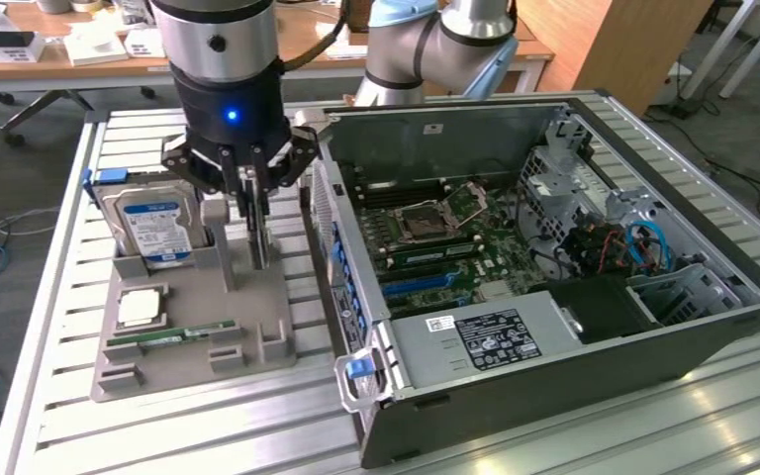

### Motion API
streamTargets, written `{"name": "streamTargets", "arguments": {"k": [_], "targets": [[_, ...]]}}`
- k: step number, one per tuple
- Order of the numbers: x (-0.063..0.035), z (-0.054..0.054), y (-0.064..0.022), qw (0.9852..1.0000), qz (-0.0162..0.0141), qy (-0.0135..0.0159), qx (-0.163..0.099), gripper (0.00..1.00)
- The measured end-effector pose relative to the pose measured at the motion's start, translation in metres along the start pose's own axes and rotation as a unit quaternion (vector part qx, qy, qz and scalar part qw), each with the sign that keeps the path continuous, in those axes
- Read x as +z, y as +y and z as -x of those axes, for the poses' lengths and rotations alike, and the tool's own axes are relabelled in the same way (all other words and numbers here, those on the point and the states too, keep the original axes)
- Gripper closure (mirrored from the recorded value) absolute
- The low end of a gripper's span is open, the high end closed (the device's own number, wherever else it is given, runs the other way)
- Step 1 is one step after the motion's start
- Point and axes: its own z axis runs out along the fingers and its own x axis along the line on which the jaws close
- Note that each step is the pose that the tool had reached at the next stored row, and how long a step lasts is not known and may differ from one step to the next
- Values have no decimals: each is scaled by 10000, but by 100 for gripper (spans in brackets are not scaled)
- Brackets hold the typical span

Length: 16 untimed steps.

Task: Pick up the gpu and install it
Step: 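Pick up the gpu and move the gpu toward the slot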

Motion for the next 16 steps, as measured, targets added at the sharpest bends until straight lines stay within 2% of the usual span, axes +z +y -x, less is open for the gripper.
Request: {"name": "streamTargets", "arguments": {"k": [16], "targets": [[-432, 12, 72, 9999, 105, 5, 3, 74]]}}
